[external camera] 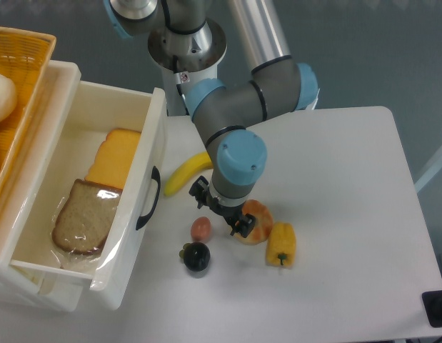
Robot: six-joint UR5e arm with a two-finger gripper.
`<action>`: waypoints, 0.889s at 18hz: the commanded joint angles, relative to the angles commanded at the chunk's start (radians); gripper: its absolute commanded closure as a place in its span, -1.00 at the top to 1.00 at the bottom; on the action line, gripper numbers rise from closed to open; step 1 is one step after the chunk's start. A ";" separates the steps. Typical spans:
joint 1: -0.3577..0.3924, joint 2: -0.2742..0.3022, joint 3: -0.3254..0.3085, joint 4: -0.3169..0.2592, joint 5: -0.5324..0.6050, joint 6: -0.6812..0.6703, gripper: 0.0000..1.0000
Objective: Pick up the egg
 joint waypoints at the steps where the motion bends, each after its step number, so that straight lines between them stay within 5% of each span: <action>1: -0.002 -0.003 -0.005 0.006 0.002 -0.002 1.00; 16: -0.041 -0.041 -0.028 0.020 -0.002 -0.020 1.00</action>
